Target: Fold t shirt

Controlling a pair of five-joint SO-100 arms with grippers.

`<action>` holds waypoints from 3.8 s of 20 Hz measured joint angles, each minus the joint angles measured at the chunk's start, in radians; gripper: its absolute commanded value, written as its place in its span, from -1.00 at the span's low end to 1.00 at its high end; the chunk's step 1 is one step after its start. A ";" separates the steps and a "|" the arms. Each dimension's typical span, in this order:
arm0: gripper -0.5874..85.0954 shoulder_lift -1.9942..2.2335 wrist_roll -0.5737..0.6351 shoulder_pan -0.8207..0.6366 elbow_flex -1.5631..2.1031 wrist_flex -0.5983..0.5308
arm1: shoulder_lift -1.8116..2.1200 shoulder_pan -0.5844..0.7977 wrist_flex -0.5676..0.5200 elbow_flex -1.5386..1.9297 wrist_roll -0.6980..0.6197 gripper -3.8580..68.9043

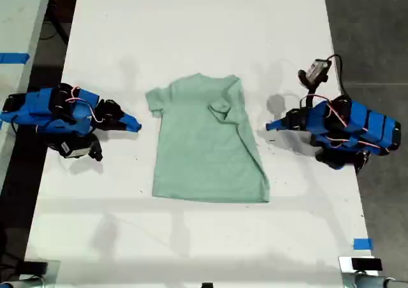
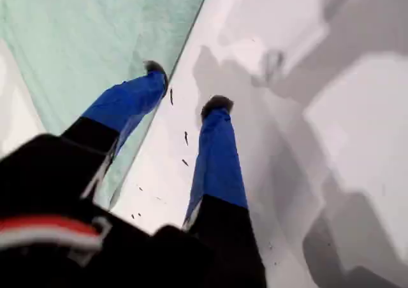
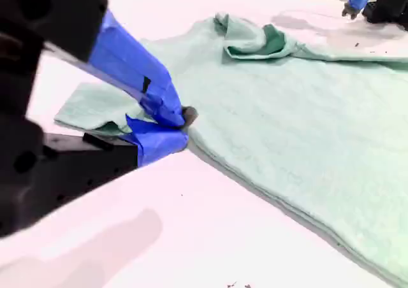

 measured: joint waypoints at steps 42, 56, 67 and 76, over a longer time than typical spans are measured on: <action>-0.99 -1.753 0.713 -0.586 -1.020 -0.140 | 0.003 -0.017 0.000 0.005 0.012 -0.55; -0.54 -2.066 0.719 -0.353 -1.605 -0.255 | 0.003 -0.017 0.000 0.005 0.012 -0.55; -0.42 -1.953 0.729 -0.388 -1.864 0.210 | 0.003 -0.028 0.000 0.005 0.017 -0.55; -0.56 -0.804 0.304 -0.212 -0.397 -0.198 | 0.003 -0.031 0.000 0.005 0.017 -0.55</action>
